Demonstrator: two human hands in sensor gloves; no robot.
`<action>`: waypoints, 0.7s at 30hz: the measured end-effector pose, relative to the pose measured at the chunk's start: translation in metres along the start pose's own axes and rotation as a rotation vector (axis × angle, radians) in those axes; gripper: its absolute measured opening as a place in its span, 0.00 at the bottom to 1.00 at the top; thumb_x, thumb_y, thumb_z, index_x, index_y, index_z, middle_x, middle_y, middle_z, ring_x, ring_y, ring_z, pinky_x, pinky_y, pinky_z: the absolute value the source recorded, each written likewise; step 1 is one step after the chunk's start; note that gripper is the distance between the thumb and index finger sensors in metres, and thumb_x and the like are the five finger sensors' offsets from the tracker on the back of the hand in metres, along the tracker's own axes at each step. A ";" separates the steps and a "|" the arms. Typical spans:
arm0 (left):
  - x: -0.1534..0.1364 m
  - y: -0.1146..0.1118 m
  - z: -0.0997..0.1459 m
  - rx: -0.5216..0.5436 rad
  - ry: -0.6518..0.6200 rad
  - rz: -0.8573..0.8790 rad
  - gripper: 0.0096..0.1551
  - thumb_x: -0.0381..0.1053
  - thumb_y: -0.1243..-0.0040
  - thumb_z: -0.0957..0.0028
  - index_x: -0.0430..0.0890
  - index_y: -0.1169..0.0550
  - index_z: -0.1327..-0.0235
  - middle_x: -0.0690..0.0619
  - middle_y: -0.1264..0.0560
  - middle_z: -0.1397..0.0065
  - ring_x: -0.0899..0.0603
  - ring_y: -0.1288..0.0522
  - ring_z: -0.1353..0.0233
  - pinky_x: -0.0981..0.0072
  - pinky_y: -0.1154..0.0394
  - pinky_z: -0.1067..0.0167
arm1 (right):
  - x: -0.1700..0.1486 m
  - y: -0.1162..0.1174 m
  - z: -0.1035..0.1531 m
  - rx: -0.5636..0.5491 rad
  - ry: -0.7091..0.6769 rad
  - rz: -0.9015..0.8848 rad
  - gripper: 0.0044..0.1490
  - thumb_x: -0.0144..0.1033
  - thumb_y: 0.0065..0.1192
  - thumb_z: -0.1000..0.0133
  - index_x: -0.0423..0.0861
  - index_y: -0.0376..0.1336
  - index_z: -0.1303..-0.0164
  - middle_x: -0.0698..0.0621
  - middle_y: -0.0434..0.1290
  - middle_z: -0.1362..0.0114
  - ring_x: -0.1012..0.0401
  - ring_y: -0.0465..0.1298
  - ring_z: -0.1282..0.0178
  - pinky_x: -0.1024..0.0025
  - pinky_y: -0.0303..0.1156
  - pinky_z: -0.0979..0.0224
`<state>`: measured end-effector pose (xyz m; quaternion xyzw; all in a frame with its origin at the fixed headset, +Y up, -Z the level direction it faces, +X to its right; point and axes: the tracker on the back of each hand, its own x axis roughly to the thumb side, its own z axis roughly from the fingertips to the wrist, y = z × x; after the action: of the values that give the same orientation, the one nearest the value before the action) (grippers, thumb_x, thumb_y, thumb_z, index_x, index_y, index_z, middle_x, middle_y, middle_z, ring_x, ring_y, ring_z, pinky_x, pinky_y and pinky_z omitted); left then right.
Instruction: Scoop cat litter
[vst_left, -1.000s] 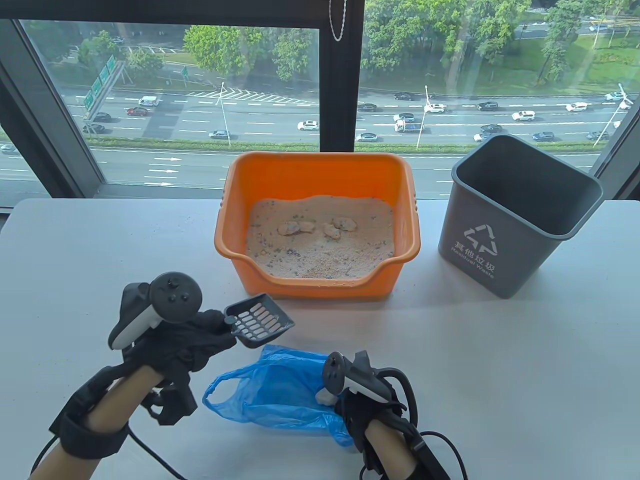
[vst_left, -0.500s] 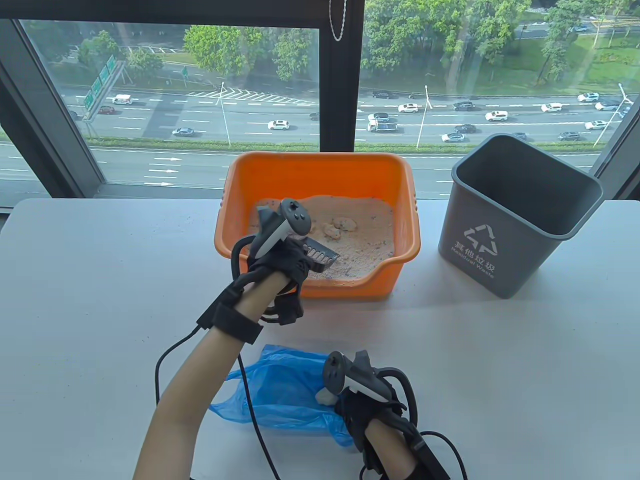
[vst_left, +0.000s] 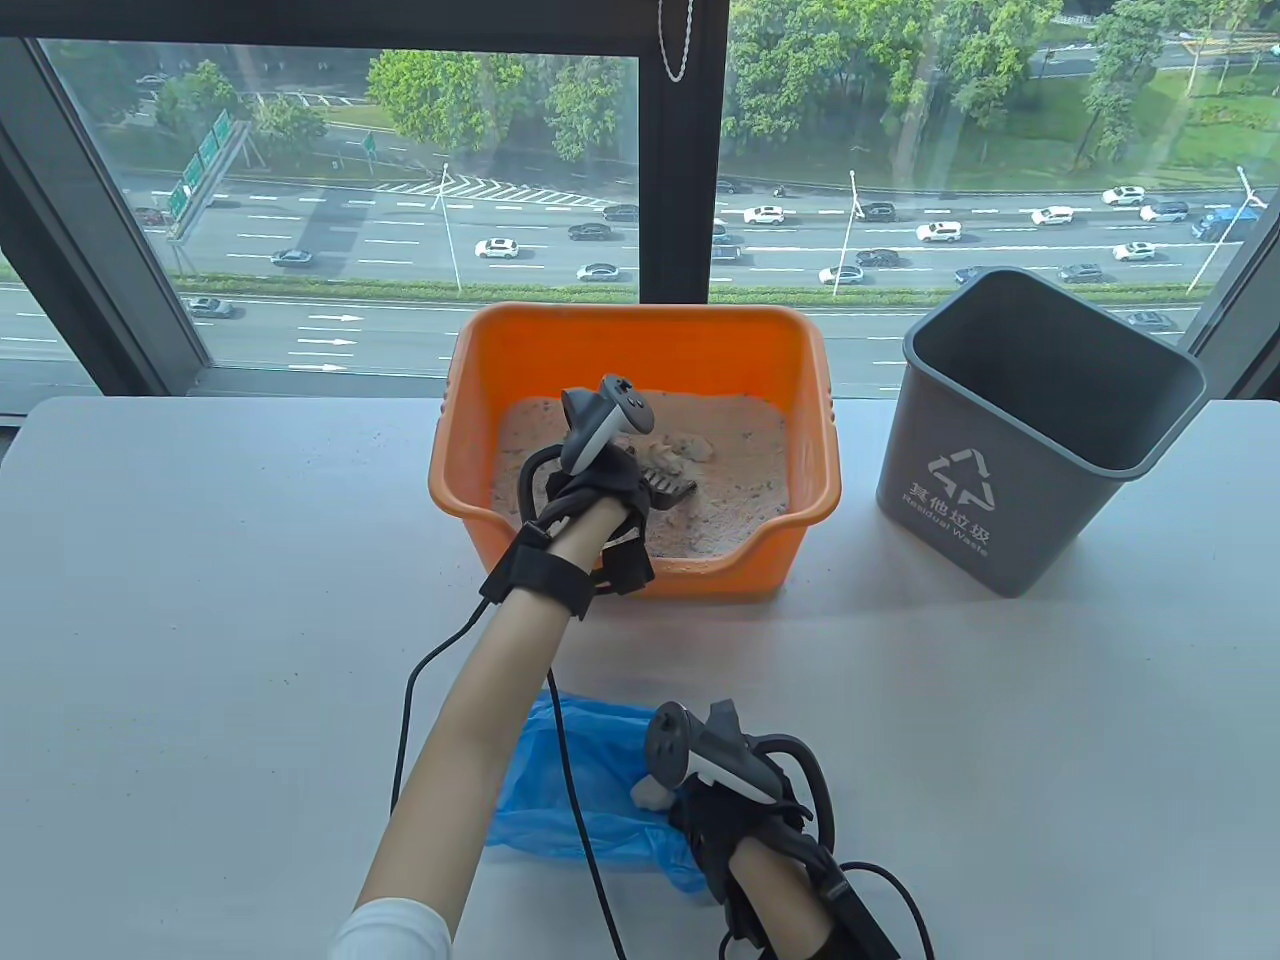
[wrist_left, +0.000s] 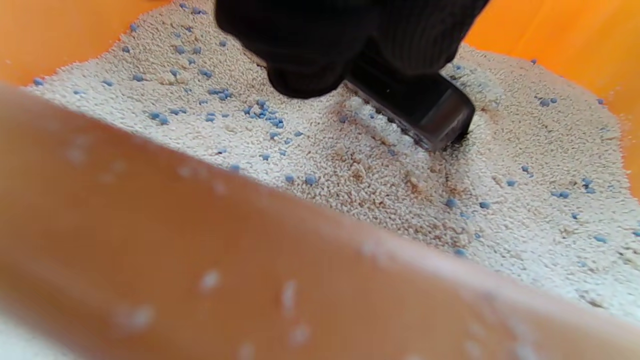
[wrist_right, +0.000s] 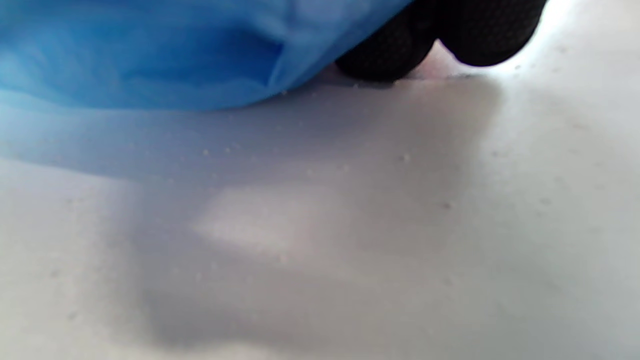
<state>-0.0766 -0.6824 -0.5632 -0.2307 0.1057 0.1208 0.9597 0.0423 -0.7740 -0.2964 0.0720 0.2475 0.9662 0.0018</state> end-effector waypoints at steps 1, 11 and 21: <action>0.000 -0.002 -0.001 -0.001 -0.006 0.005 0.36 0.57 0.43 0.44 0.40 0.36 0.28 0.51 0.22 0.42 0.54 0.21 0.64 0.70 0.23 0.68 | 0.000 0.000 0.000 0.000 0.000 0.000 0.47 0.42 0.65 0.54 0.52 0.46 0.27 0.35 0.54 0.30 0.58 0.70 0.48 0.57 0.69 0.42; -0.019 0.012 0.031 0.090 -0.156 0.097 0.36 0.57 0.46 0.43 0.38 0.37 0.29 0.51 0.22 0.45 0.55 0.22 0.66 0.71 0.23 0.69 | 0.000 0.000 0.000 0.001 -0.002 -0.003 0.47 0.42 0.65 0.54 0.52 0.46 0.27 0.36 0.54 0.30 0.59 0.70 0.48 0.57 0.69 0.42; -0.038 0.035 0.082 0.305 -0.275 0.321 0.36 0.57 0.45 0.43 0.37 0.37 0.30 0.51 0.21 0.46 0.56 0.21 0.68 0.73 0.22 0.72 | 0.000 0.000 0.000 0.000 -0.001 -0.002 0.47 0.42 0.64 0.54 0.52 0.46 0.27 0.35 0.54 0.30 0.59 0.70 0.48 0.57 0.69 0.42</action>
<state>-0.1106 -0.6205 -0.4964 -0.0453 0.0266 0.2842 0.9573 0.0426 -0.7742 -0.2965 0.0724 0.2476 0.9662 0.0028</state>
